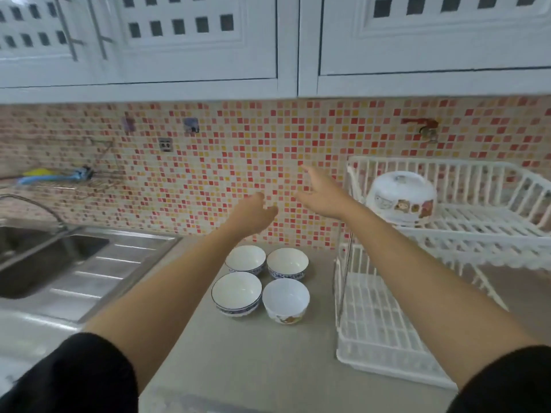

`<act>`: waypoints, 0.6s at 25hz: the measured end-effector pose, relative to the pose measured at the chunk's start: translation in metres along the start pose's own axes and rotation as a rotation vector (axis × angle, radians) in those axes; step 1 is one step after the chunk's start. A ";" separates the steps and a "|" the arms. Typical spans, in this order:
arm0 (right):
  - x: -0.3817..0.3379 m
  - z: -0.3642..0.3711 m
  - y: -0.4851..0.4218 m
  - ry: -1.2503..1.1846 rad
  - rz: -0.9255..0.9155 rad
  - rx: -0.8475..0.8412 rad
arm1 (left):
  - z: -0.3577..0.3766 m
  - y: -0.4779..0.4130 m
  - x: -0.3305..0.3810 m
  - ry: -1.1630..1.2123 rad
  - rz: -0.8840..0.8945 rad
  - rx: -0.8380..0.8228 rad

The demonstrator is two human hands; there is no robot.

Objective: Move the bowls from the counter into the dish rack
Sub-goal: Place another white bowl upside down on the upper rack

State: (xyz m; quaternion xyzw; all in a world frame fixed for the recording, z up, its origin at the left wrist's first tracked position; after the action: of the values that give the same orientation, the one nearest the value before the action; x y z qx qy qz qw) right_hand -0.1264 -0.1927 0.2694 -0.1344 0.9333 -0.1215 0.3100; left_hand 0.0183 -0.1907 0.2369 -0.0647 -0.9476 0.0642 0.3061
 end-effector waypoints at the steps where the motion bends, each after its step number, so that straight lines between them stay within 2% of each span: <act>1: 0.007 0.019 0.002 -0.026 0.042 0.002 | 0.009 0.003 -0.017 -0.015 -0.028 -0.030; 9: 0.124 0.168 0.041 -0.194 0.484 -0.041 | 0.142 0.017 -0.137 0.065 -0.329 -0.299; 15: 0.193 0.240 0.046 -0.234 0.788 -0.043 | 0.227 0.013 -0.179 0.120 -0.479 -0.312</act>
State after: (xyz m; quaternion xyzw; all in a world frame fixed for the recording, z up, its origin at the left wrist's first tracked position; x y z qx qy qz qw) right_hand -0.1368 -0.2473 -0.0367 0.2138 0.8742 0.0421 0.4339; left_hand 0.0299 -0.2252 -0.0499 0.1110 -0.9145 -0.1604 0.3545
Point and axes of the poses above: each hand's wrist, its own y-axis away from the middle knuckle, its own z-axis out of the palm, x = y × z, the point moved 5 cm from there along -y, towards the middle knuckle, and after that the axes turned 1 degree about y, right-handed, at the moved point
